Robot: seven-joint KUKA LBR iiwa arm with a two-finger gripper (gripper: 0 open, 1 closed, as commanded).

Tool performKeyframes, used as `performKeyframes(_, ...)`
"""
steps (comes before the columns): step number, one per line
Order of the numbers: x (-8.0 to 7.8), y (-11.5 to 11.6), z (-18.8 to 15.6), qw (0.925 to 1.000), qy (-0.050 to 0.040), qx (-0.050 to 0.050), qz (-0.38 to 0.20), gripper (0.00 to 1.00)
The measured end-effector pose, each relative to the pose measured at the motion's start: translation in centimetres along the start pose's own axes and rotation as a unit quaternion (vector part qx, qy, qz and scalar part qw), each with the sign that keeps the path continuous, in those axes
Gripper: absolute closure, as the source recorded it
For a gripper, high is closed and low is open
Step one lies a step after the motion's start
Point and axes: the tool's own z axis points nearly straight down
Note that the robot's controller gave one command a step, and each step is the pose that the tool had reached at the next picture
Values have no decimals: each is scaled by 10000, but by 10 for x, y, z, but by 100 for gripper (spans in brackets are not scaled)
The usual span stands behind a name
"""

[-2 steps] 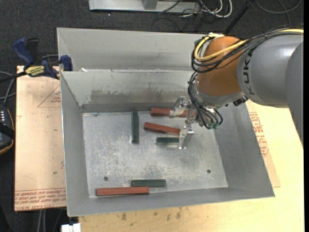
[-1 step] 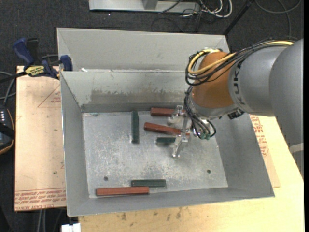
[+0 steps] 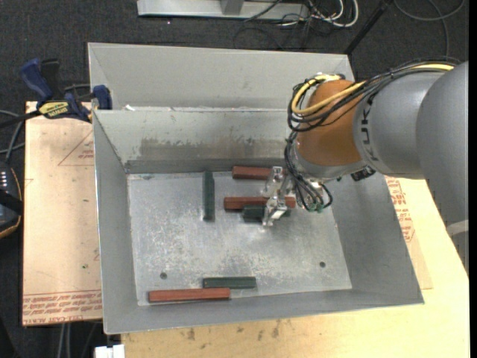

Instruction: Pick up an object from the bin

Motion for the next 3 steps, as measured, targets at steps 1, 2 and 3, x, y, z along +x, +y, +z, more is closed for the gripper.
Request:
performKeyframes(1, 1, 0, -1, 10000, -4, -1, -2, 100)
performKeyframes(2, 2, -1, -6, 10000, 38, 7, -10, 100)
performKeyframes(3, 8, -2, -21, 9999, 155, 27, -14, 100)
